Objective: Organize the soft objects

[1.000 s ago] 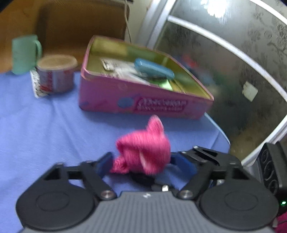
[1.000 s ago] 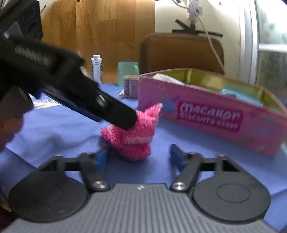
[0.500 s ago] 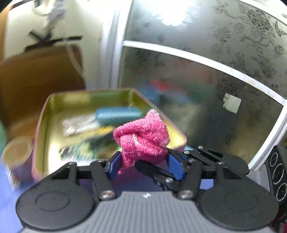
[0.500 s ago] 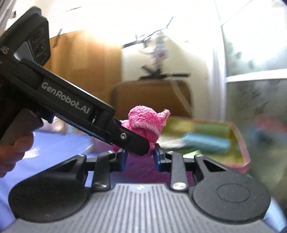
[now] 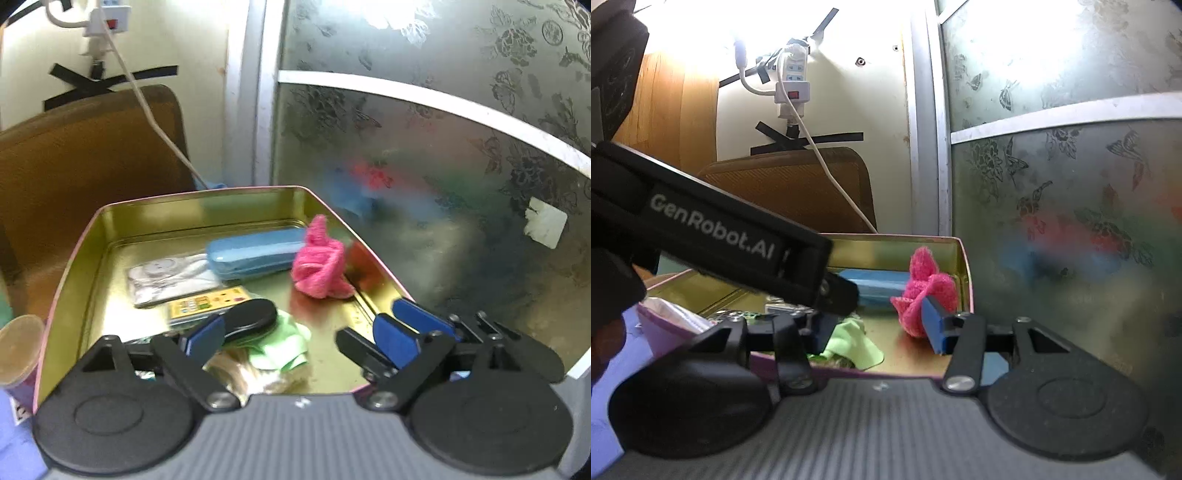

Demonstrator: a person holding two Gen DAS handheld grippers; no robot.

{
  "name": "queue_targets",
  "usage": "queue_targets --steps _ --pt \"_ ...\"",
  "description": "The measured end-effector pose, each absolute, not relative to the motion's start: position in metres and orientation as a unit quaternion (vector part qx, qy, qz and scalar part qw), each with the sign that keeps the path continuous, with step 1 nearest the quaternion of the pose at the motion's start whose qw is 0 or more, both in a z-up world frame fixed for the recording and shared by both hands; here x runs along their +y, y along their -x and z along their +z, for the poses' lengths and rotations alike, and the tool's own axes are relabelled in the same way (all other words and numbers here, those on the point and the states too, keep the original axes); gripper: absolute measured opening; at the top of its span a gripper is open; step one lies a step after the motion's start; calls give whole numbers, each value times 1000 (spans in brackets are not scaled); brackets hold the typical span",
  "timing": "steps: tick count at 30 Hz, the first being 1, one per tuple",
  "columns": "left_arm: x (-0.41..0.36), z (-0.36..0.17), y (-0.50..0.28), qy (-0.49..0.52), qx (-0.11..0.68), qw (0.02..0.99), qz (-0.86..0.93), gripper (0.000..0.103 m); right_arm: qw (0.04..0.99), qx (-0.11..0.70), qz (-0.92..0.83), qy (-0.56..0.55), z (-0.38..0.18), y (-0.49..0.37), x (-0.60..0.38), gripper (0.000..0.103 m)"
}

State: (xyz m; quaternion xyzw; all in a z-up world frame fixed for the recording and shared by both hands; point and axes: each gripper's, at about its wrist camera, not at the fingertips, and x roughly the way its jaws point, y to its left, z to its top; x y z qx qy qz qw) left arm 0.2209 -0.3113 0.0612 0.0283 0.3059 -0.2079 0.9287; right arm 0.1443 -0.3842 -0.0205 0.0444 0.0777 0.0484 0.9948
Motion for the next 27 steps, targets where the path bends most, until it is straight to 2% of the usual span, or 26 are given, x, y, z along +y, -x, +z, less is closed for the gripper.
queue_targets --steps 10,17,27 --pt "-271 70 -167 -50 281 951 -117 103 987 86 67 -114 -20 -101 -385 60" --pt "-240 67 -128 -41 279 956 -74 103 965 121 105 -209 -19 -82 -388 64" --pt "-224 62 -92 -59 274 959 -43 103 953 145 134 -229 -18 -62 -364 65"
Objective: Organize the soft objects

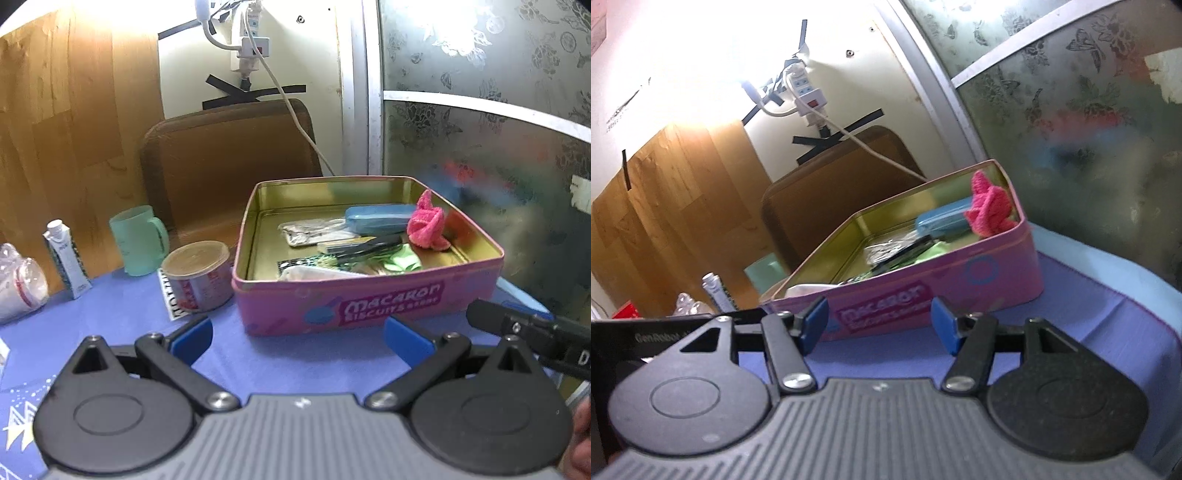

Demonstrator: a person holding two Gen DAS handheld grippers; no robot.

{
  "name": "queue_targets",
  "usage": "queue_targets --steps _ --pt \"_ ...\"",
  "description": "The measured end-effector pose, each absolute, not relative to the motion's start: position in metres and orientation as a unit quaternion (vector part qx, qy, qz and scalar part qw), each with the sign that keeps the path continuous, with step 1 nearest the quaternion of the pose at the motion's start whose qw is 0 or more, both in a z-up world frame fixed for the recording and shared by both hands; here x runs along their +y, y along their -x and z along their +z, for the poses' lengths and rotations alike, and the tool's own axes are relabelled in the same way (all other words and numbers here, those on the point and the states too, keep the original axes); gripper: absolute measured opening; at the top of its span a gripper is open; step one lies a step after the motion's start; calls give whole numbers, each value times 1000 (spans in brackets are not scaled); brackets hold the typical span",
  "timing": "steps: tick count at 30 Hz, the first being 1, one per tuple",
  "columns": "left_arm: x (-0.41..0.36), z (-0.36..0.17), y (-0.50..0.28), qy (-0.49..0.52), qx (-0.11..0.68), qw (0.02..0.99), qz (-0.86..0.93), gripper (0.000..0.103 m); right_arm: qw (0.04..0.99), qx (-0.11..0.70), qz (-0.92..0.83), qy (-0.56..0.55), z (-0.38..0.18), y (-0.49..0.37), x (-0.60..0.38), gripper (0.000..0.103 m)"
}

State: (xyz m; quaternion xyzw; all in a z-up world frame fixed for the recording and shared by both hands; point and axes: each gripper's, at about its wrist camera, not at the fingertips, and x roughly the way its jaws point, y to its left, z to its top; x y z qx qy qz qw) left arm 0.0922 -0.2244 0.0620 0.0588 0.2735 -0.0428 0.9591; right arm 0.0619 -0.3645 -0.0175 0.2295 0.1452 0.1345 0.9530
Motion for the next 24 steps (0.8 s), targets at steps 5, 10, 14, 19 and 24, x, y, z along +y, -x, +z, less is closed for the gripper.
queue_targets --steps 5,10,14,19,24 --pt "-217 57 -82 -65 271 960 -31 103 952 146 142 -229 -15 -55 -354 69" --pt "-207 50 -75 -67 273 960 -21 103 949 152 149 -231 -15 -55 -347 69" --pt "-201 45 -72 -71 275 959 -17 103 947 159 154 -234 -17 -56 -340 70" --pt "-194 39 -72 -69 281 957 -11 103 946 170 159 -227 -19 -58 -329 73" --pt "-187 36 -73 -62 285 956 -5 103 948 170 155 -221 -19 -57 -323 80"
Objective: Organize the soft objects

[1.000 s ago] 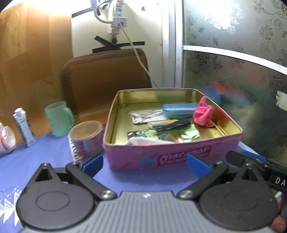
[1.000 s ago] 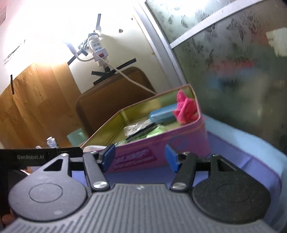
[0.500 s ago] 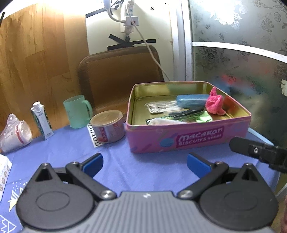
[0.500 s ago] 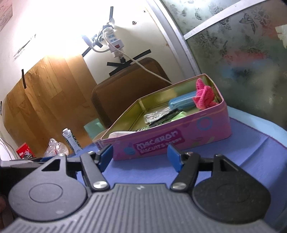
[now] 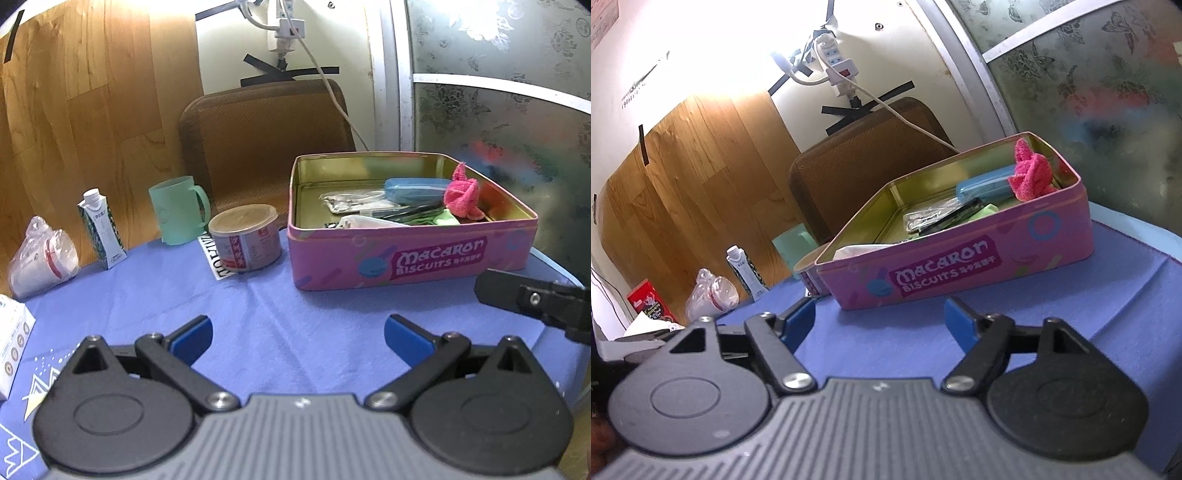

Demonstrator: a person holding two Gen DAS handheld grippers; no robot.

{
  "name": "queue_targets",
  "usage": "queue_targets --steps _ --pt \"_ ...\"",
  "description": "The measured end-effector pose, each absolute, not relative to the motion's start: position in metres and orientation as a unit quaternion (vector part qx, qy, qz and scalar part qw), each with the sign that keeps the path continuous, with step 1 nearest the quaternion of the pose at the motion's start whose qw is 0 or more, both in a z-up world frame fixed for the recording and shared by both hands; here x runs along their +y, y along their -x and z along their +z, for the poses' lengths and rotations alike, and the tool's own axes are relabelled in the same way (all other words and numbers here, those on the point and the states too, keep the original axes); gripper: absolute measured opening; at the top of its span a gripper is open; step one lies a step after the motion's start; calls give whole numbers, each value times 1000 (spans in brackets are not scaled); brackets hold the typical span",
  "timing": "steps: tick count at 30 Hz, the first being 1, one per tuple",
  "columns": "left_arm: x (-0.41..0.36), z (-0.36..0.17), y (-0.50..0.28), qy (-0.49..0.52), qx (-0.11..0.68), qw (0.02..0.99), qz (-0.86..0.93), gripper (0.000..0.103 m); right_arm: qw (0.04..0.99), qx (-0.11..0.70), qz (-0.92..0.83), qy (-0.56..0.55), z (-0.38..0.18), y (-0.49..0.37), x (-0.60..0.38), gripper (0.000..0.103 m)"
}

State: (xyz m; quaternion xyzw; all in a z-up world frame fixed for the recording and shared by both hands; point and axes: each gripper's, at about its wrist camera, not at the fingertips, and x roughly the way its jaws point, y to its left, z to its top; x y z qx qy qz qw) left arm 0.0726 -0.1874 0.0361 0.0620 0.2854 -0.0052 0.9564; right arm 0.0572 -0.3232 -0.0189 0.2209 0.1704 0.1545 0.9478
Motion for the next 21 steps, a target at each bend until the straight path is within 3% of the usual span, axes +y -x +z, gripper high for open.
queue_targets --steps 21 --pt "-190 37 -65 -80 260 962 8 103 951 163 148 -218 -19 -55 -321 84"
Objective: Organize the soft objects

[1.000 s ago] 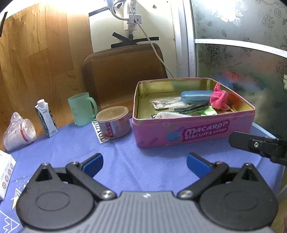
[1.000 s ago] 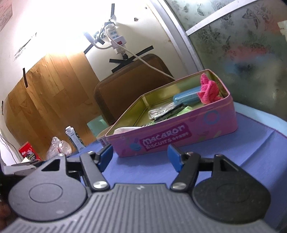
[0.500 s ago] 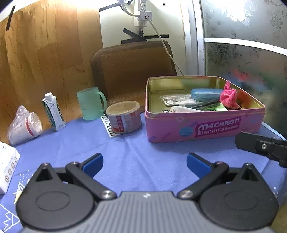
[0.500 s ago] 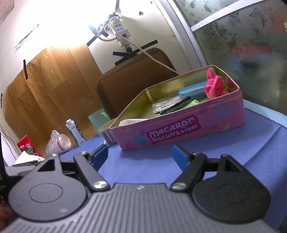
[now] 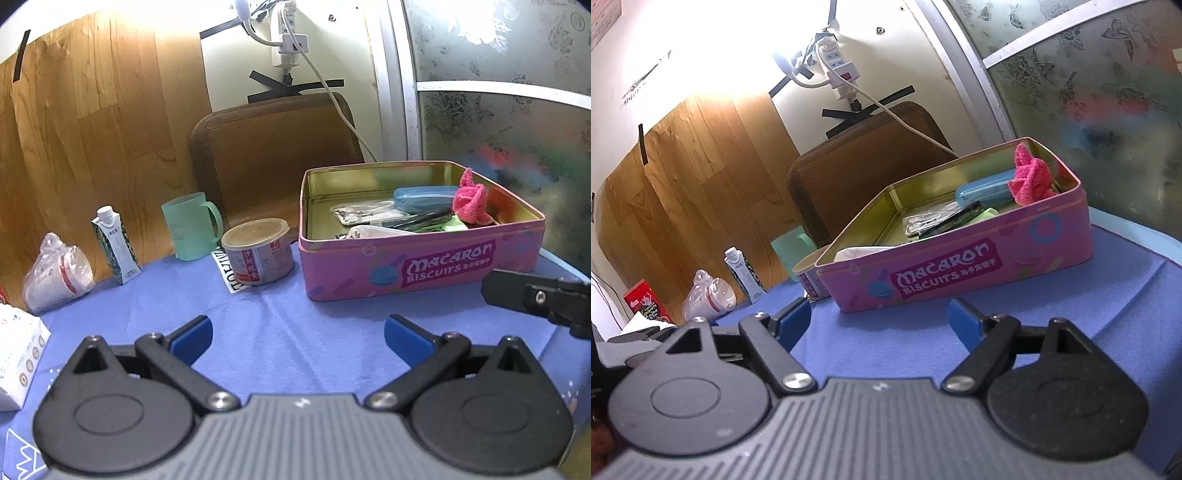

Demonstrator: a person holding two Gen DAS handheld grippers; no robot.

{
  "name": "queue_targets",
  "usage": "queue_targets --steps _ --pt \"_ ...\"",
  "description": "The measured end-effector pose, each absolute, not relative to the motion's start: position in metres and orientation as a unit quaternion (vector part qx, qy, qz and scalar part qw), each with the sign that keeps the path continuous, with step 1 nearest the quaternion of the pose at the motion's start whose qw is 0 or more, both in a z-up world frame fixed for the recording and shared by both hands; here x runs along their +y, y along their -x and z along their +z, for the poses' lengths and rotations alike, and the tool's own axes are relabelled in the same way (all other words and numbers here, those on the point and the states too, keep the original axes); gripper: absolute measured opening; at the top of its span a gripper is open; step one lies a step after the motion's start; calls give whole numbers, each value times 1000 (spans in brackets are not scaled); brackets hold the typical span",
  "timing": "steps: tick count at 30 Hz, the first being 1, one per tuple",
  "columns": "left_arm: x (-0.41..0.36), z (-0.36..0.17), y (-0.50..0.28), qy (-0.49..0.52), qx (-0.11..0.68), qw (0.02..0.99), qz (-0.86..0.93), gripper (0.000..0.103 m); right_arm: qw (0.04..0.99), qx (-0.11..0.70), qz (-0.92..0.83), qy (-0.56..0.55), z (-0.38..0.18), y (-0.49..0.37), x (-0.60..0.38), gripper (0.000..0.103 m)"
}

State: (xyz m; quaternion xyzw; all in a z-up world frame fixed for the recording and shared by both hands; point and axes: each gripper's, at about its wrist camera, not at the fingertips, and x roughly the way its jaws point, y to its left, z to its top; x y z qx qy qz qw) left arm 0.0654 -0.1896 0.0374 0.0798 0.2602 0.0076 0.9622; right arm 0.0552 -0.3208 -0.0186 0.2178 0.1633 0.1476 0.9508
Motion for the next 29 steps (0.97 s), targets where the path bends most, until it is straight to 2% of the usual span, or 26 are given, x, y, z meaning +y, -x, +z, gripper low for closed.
queue_targets --steps 10,29 --pt "-184 39 -67 -54 267 962 5 103 951 163 148 -217 -20 -56 -322 85" --pt "-196 37 -63 -71 261 963 -7 103 951 164 143 -221 -23 -55 -324 85"
